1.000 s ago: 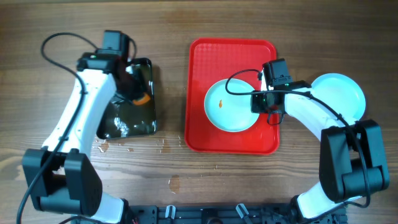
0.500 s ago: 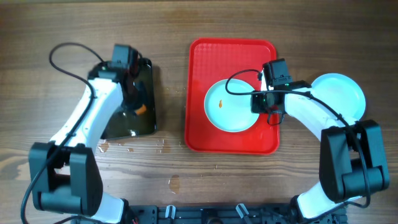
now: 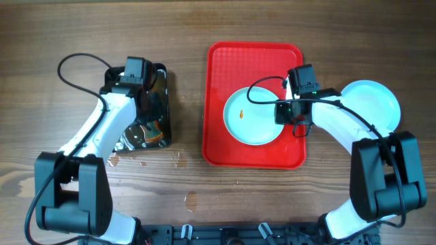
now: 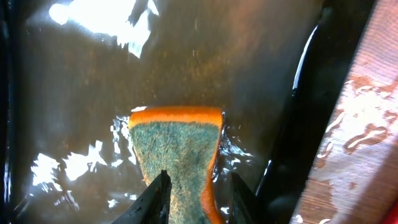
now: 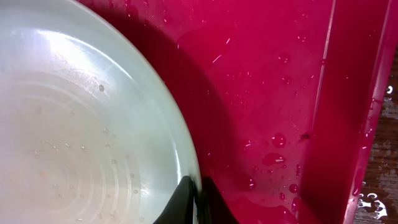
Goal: Clean dirty plates on tray and stack at the side
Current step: 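Lift the sponge from the black tray with the left gripper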
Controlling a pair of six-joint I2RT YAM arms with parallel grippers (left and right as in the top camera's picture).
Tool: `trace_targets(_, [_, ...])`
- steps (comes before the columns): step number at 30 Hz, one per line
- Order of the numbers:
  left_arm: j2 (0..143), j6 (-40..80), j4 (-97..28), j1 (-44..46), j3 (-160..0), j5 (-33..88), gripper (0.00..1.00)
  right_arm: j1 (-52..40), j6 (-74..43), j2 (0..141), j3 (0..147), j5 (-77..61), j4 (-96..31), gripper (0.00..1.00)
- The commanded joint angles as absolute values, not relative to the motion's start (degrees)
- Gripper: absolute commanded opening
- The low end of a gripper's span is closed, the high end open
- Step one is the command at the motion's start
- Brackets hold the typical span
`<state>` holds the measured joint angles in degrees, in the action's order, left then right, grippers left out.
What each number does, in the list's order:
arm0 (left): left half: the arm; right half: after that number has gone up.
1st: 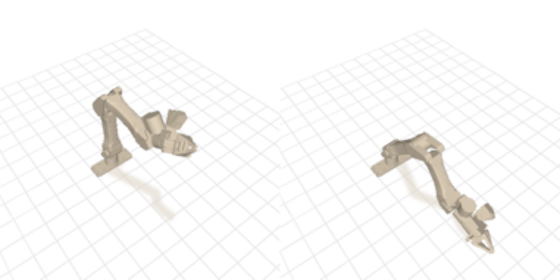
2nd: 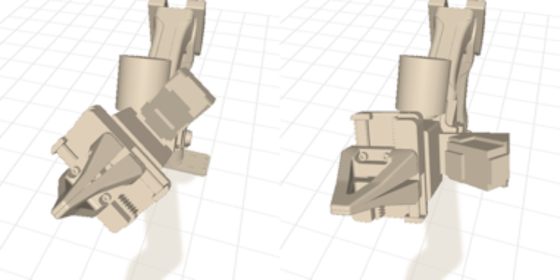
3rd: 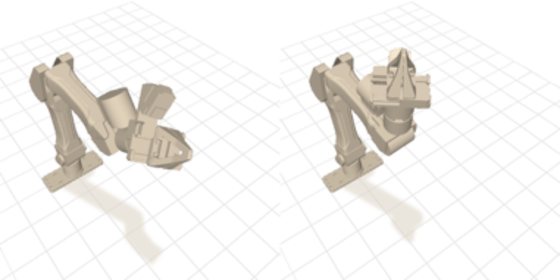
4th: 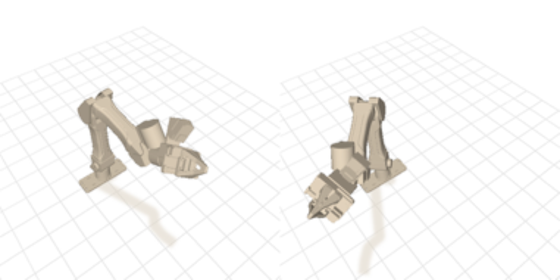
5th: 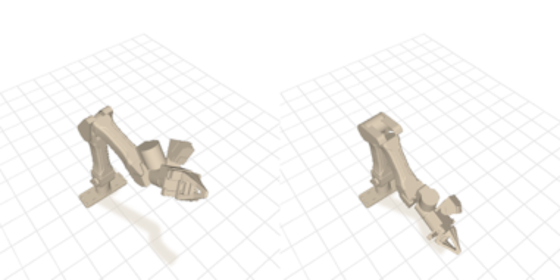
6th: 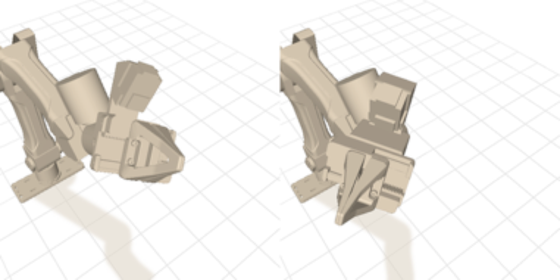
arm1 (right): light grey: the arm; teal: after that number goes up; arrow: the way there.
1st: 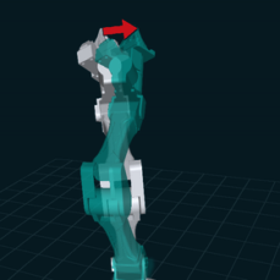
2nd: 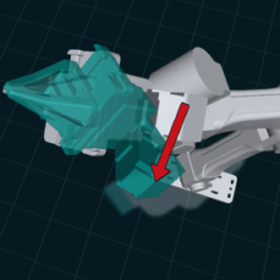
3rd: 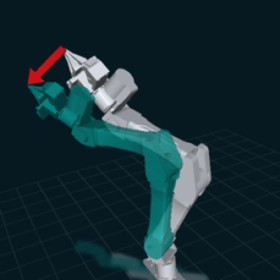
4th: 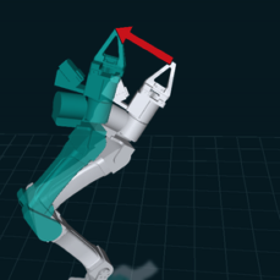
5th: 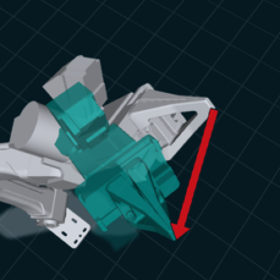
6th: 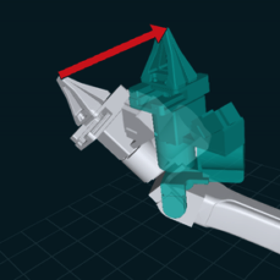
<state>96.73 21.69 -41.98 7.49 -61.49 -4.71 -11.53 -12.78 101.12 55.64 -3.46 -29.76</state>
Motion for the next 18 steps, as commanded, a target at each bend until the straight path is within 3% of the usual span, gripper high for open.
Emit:
trace_targets(1, [96.9,21.5,-40.2,7.1,-56.6,-5.5,0.32,-11.7,-13.1,103.0,53.5,-2.6,-31.6,0.04])
trace_targets(5, [96.9,21.4,-37.7,7.1,-53.3,-5.7,0.31,-11.7,-13.1,103.0,53.5,-2.6,-31.6,0.04])
trace_targets(8, [96.9,21.4,-35.6,7.1,-53.0,-5.7,0.07,-11.7,-13.1,103.0,53.5,-2.7,-31.6,0.04])
trace_targets(9, [96.9,21.4,-35.0,7.1,-53.1,-5.7,0.04,-11.7,-13.1,103.0,53.5,-2.7,-31.7,0.04])
trace_targets(18, [92.8,18.2,-44.4,7.3,-63.0,-5.7,0.04,-11.7,-13.0,103.0,53.5,-2.6,-32.2,0.04])
